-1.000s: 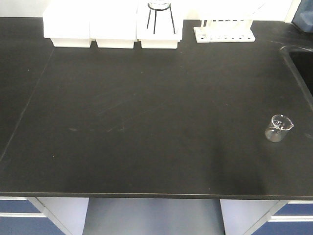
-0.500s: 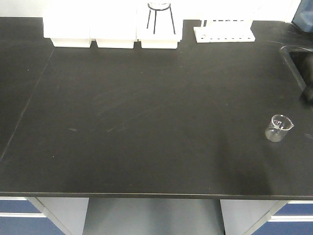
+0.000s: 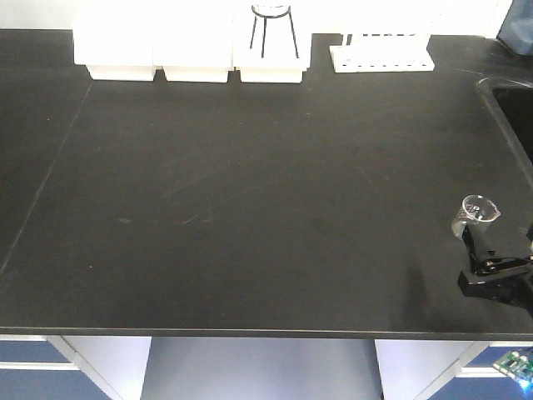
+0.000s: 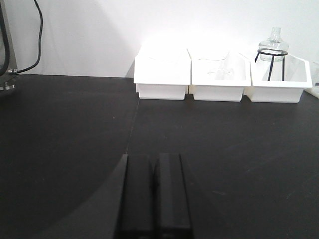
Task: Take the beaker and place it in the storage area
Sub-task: 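Move the open right gripper down around the clear glass beaker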
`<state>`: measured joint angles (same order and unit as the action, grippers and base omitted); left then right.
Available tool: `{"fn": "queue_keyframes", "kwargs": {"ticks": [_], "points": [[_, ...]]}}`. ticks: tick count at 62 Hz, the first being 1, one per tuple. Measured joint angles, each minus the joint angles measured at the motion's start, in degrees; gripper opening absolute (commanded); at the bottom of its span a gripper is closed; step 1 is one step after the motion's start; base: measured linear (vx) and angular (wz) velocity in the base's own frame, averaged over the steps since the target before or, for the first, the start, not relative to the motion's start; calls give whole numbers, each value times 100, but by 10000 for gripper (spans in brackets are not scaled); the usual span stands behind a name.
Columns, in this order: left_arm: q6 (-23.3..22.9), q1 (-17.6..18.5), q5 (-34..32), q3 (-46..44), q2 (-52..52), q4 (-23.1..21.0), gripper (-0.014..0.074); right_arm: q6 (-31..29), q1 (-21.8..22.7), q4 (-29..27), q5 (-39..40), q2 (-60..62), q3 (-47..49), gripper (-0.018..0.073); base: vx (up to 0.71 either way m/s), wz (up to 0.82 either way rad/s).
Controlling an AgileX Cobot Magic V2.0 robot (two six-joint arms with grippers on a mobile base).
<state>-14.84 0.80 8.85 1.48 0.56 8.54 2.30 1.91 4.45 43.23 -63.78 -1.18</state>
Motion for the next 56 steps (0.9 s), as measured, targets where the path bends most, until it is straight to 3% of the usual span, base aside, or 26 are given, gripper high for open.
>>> {"fn": "queue_keyframes", "kwargs": {"ticks": [24,38,56], "points": [[0,0,0,0,0,0,-8,-304,0,-783,2082,-2608,38,565,0,0],[0,0,0,0,0,0,-8,-230,0,-728,2208,-3936,62,565,0,0],[0,0,0,0,0,0,-8,-230,0,-657,2333,-4364,639,565,0,0]]}}
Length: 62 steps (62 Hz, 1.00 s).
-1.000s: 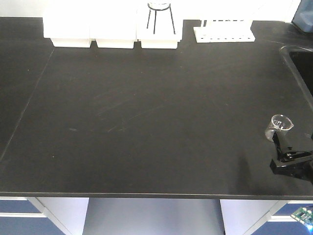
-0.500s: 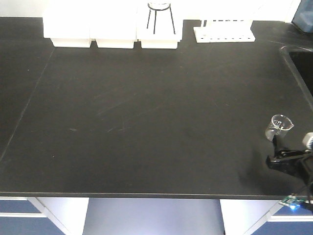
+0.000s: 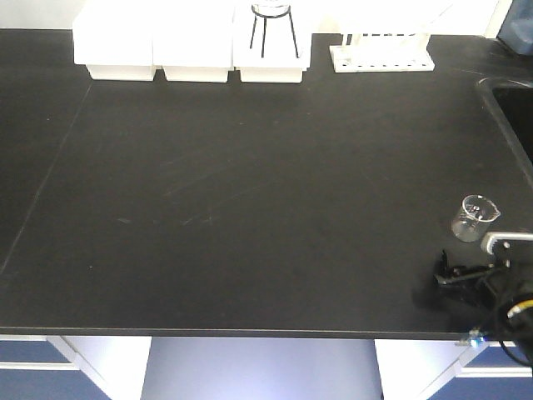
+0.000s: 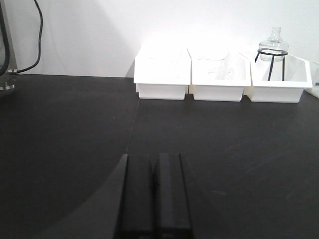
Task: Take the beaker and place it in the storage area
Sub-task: 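Move the open right gripper down around the clear glass beaker, then close the right gripper on the beaker and lift it off the bench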
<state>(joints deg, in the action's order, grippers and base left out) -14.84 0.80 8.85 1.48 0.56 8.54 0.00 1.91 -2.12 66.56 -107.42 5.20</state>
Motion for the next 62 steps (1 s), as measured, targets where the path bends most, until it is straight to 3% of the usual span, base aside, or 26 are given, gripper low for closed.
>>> {"fn": "queue_keyframes", "kwargs": {"ticks": [26,31,37,43,62], "points": [[0,0,0,0,0,0,-8,0,0,-87,18,-805,1305,535,0,0],[0,0,0,0,0,0,-8,0,0,-89,18,-866,1408,450,0,0],[0,0,0,0,0,0,-8,-37,0,-112,18,-873,1421,244,0,0],[0,0,0,0,0,0,-8,-77,0,-129,32,-821,1315,-18,0,0],[0,0,0,0,0,0,-8,-50,0,-129,-147,584,288,-3,0,0]]}}
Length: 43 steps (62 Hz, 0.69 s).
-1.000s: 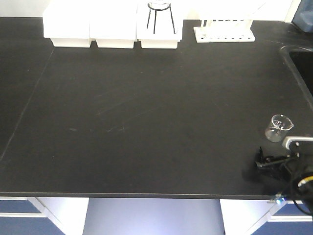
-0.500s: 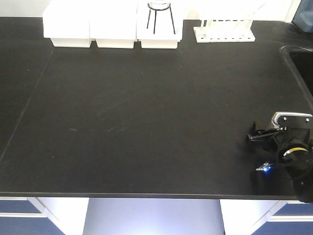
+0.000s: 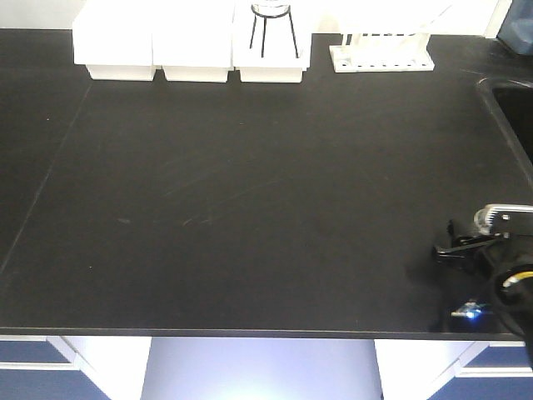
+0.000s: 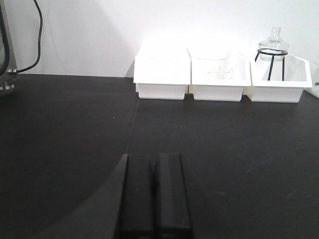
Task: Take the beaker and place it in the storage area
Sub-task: 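Close the right gripper on the beaker and lift it off the bench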
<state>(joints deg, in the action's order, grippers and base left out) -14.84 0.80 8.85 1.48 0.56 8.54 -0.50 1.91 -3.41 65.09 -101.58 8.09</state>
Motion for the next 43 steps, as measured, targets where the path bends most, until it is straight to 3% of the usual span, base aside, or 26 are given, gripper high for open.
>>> {"fn": "queue_keyframes", "kwargs": {"ticks": [6,15,34,43], "points": [[0,0,0,0,0,0,-8,50,0,0,-278,765,-183,-4,0,0],[0,0,0,0,0,0,-8,147,0,87,-1699,2225,-188,-4,0,0],[0,0,0,0,0,0,-8,414,0,566,-6645,5531,822,-4,0,0],[0,0,0,0,0,0,-8,320,0,566,-8160,6750,1179,-4,0,0]]}}
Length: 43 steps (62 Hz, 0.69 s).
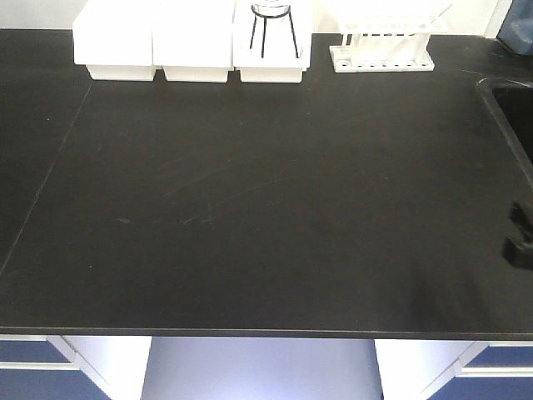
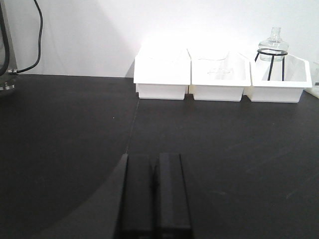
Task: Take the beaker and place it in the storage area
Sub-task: 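Close the right gripper on the beaker and lift it off the bench, then hold the beaker in the right gripper while the base backs away and turns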
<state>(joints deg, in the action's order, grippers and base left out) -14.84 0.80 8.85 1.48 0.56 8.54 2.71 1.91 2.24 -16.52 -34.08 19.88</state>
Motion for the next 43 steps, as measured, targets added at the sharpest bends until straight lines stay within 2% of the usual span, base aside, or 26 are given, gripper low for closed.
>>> {"fn": "queue_keyframes", "kwargs": {"ticks": [8,19,28,43], "points": [[0,0,0,0,0,0,-8,-41,0,-79,-890,836,28,-4,0,0],[0,0,0,0,0,0,-8,-77,0,-224,-1696,1955,28,-4,0,0],[0,0,0,0,0,0,-8,-310,0,-224,-1842,2465,45,-4,0,0],[0,0,0,0,0,0,-8,-491,0,-263,-1824,2522,56,-4,0,0]]}}
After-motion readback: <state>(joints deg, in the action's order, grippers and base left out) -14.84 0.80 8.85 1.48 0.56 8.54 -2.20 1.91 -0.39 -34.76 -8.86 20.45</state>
